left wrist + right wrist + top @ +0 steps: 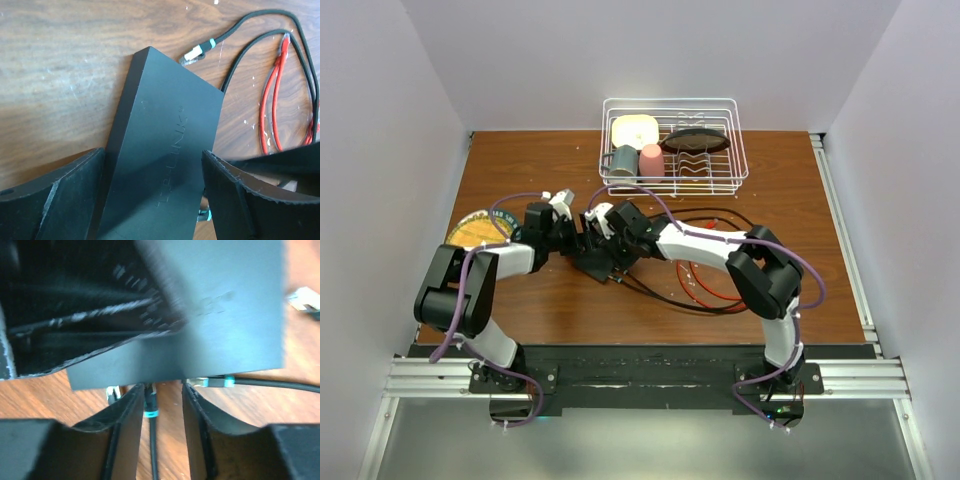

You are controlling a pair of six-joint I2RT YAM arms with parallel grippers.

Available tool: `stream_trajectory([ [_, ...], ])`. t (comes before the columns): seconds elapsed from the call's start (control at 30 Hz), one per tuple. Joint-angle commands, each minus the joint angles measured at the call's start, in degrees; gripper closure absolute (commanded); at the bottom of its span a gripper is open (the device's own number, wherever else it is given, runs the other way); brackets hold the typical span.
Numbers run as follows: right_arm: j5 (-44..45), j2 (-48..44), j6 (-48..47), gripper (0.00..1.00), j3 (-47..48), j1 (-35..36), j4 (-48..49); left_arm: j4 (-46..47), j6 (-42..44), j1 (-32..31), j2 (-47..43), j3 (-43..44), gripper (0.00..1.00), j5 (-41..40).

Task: Insert the plug into the switch port

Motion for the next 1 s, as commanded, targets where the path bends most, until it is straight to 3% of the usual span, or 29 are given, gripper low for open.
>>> stream_trajectory([
  [0.0,9.69,-4.96,-1.04,0.52,-0.02,-0.31,6.35,-12.8,-0.78,-1.06,-0.74,-1.59,0.17,3.24],
  [0.3,12.36,-13.39,6.95,0.31,-2.22,-5.4,4.66,-14.9,-0.87,-1.06,-4.26,-2.3,0.17,-0.1],
  [0.7,10.34,-18.5,14.61,0.31,-5.2,-16.92,0.62,-12.01,-3.42,-1.06,-9.97,-7.92,0.25,0.33],
  [0.97,8.93,-20.87,16.54,0.31,-11.27,-22.11,1.06,-13.85,-2.1,-1.06,-9.8,-5.03,0.25,-0.98],
])
